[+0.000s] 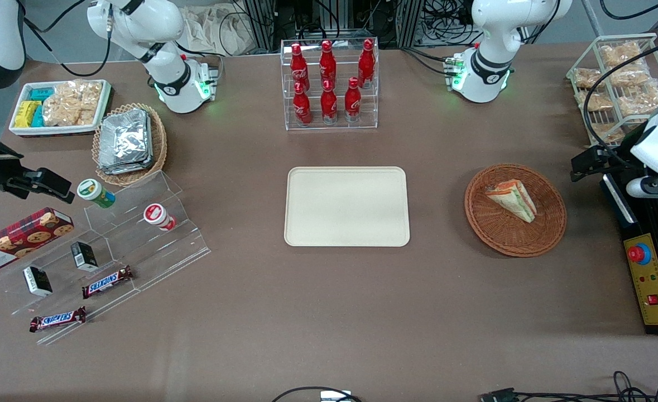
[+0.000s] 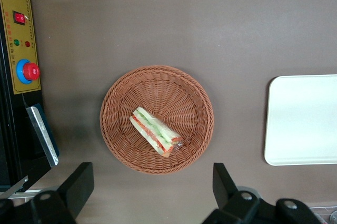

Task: Place sandwich from basket to tray

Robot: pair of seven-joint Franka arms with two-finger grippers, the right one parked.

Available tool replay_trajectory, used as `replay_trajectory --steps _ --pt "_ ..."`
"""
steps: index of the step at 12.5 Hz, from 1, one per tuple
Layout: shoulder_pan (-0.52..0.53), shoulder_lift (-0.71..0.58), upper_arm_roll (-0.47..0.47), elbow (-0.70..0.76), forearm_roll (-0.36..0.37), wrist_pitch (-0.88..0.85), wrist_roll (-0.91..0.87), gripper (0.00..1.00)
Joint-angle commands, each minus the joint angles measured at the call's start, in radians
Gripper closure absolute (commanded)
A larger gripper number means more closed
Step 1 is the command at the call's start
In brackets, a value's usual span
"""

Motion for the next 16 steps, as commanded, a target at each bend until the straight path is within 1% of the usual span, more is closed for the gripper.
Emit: replay_trajectory --steps 1,4,6,8,11,14,16 --pt "-0.006 0.008 -0.001 0.031 0.007 -0.025 -0.007 0.0" --pt "0.005 0.008 0.005 0.028 0.002 -0.025 -0.004 0.0" --pt "0.004 0.008 0.005 -0.003 0.01 0.003 -0.008 0.0" --pt "0.005 -0.018 0.007 -0.072 0.012 0.045 -0.074 0.0" --pt "0.019 -0.086 0.007 -0.228 0.012 0.142 -0.177 0.0" --pt "0.033 -0.204 0.007 -0.472 0.009 0.298 -0.276 0.0" --pt "0.034 -0.247 0.005 -0.589 0.006 0.39 -0.341 0.0"
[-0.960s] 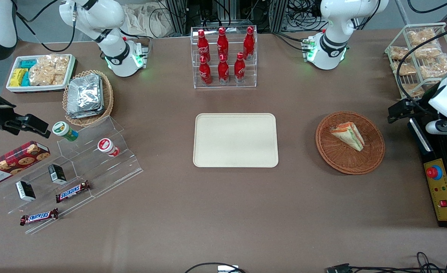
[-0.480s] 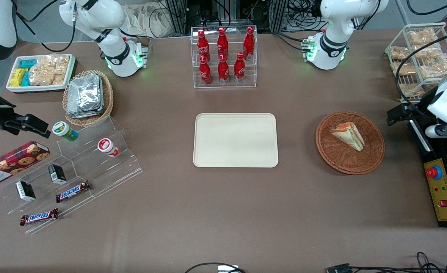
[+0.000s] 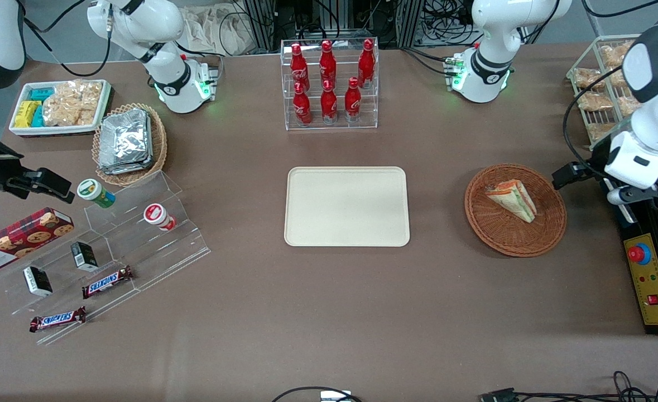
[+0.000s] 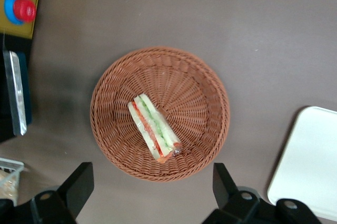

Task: Place sandwich from basket to tray
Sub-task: 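Move the open left gripper over the wrapped sandwich in the basket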

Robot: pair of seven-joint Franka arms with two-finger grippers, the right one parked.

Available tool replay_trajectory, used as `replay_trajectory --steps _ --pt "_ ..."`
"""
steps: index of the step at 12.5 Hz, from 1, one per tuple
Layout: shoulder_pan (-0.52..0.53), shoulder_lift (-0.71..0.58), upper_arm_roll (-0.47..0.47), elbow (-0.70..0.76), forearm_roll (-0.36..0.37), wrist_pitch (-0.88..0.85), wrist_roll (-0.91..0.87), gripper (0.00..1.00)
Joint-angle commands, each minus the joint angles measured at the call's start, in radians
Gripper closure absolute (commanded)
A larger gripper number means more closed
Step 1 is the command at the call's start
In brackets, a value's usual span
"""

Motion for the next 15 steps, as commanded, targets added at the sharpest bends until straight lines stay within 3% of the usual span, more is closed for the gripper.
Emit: replay_trajectory --steps 1,15 --pt "0.01 -0.097 -0.004 -0.17 0.003 0.105 -0.094 0.0" --pt "0.026 -0.024 -0.006 -0.485 -0.022 0.507 -0.235 0.0"
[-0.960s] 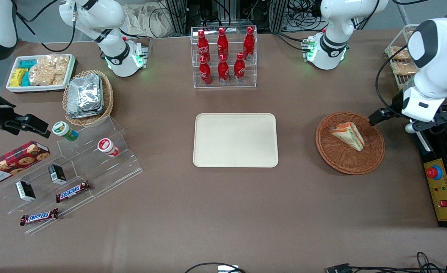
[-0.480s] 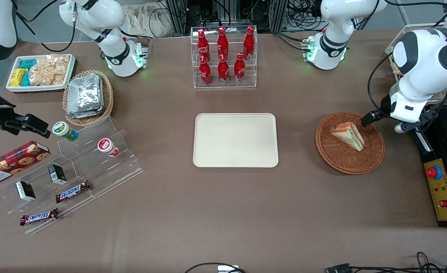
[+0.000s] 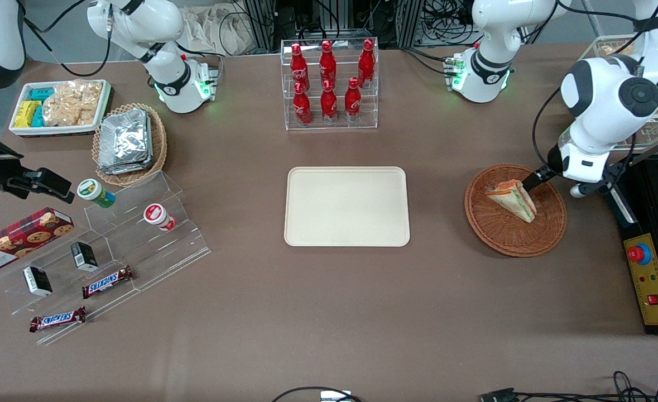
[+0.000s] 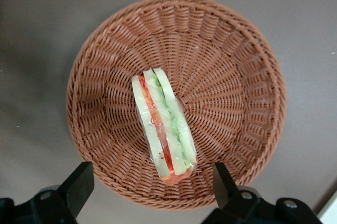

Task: Place sandwich from basket to tray
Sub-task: 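Move the open left gripper over the wrapped sandwich in the basket, then lower the left gripper and close it on the sandwich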

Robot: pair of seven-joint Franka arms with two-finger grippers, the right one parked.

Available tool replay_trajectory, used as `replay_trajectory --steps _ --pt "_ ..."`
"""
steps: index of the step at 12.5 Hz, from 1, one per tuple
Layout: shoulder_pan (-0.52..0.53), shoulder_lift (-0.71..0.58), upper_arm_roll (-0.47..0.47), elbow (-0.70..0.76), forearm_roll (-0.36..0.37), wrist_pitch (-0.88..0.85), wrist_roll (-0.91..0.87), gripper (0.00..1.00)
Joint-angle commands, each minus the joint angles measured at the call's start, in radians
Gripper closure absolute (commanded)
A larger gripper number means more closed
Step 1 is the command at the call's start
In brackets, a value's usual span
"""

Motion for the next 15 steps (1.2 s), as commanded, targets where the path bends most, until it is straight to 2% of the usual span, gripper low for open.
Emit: replay_trajectory --steps 1,11,15 --pt "0.001 0.021 -0.005 -0.055 -0.012 0.096 -0.022 0.0" --pt "-0.01 0.168 -0.011 -0.15 -0.011 0.405 -0.09 0.0" --pt "-0.008 0.193 -0.011 -0.159 -0.011 0.436 -0.09 0.01"
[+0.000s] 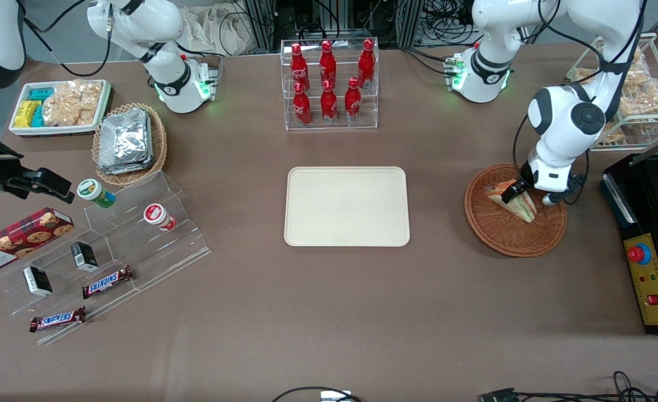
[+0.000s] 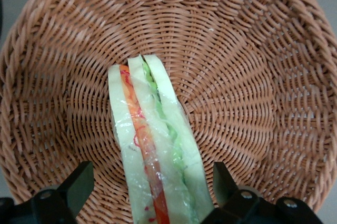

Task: Place sandwich from basket to tray
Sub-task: 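Lower the left gripper and close it on the sandwich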

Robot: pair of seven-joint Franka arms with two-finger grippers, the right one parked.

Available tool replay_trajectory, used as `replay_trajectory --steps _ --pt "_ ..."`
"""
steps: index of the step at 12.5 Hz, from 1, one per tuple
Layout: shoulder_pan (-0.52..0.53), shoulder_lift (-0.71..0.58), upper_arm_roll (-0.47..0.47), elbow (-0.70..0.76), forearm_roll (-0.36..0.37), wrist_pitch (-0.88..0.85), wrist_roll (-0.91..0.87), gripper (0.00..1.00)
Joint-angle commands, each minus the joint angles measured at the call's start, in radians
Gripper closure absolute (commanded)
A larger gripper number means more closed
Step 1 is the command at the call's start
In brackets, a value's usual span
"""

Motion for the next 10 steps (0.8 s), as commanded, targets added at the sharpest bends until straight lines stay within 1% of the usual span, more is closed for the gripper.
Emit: replay_trajectory --steps 1,3,4,5,6,8,10 --pt "-0.007 -0.002 -0.003 -0.015 -0.01 0.03 -0.015 0.11" --pt "-0.011 0.003 -0.003 -0.013 -0.01 0.03 -0.015 0.45" --pt "-0.013 0.003 -0.003 -0.012 -0.01 0.029 -0.015 0.59" --pt "-0.016 0.003 -0.003 -0.012 -0.009 0.027 -0.015 0.71" --pt "-0.033 0.0 -0.004 -0.006 -0.009 0.019 -0.012 0.77" --pt "-0.042 -0.011 -0.004 -0.004 -0.007 0.018 -0.007 0.78" --pt "-0.045 -0.031 -0.013 0.002 0.013 -0.003 0.005 0.77"
